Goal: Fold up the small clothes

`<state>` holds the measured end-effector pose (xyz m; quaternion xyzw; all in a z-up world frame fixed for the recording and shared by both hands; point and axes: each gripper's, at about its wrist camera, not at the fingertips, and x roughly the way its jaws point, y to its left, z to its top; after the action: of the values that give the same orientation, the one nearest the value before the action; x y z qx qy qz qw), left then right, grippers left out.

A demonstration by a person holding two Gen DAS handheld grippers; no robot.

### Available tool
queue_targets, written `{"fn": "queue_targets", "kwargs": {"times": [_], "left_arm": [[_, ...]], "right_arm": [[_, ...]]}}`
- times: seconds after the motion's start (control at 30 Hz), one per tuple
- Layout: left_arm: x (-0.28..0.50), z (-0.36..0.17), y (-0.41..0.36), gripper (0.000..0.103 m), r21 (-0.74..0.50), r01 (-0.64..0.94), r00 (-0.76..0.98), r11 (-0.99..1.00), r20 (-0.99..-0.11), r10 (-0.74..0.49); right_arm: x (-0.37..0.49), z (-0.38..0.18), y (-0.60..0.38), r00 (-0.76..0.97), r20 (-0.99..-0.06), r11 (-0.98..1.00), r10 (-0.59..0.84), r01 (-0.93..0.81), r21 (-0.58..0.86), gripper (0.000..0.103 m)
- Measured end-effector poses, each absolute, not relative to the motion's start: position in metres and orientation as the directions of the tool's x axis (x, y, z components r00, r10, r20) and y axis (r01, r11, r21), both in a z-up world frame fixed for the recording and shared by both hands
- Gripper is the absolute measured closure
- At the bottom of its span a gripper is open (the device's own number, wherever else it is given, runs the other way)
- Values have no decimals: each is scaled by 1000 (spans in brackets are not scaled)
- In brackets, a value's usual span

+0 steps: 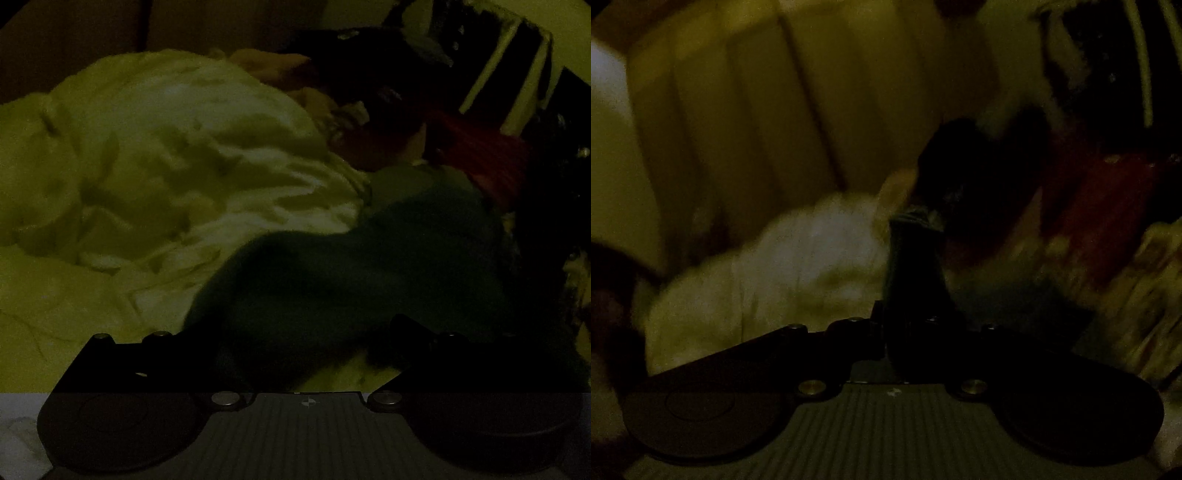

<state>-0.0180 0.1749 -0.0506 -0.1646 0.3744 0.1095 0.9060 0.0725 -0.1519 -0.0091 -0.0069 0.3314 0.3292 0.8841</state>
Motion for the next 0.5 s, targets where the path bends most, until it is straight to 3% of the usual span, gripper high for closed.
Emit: {"fn": "queue_targets", "kwargs": {"times": [0.17,0.2,0.23,0.3,0.5], "left_arm": [[-13,-50,172,0,-242,-317,704,917,-708,56],[-9,-50,169,0,-240,-312,703,919,-709,53],[-6,-52,166,0,-241,-306,702,921,-711,47],[1,-53,157,0,-251,-273,702,929,-712,14],[9,-57,135,0,-193,-201,704,960,-711,4]], "right_arm": [[26,-80,-131,443,-717,745,538,-648,158,90],[20,-88,-131,442,-729,742,522,-657,132,82],[17,-95,-132,439,-738,737,513,-666,116,65],[14,-98,-136,418,-744,728,521,-673,132,44],[11,-67,-181,480,-706,763,521,-633,132,37]]}}
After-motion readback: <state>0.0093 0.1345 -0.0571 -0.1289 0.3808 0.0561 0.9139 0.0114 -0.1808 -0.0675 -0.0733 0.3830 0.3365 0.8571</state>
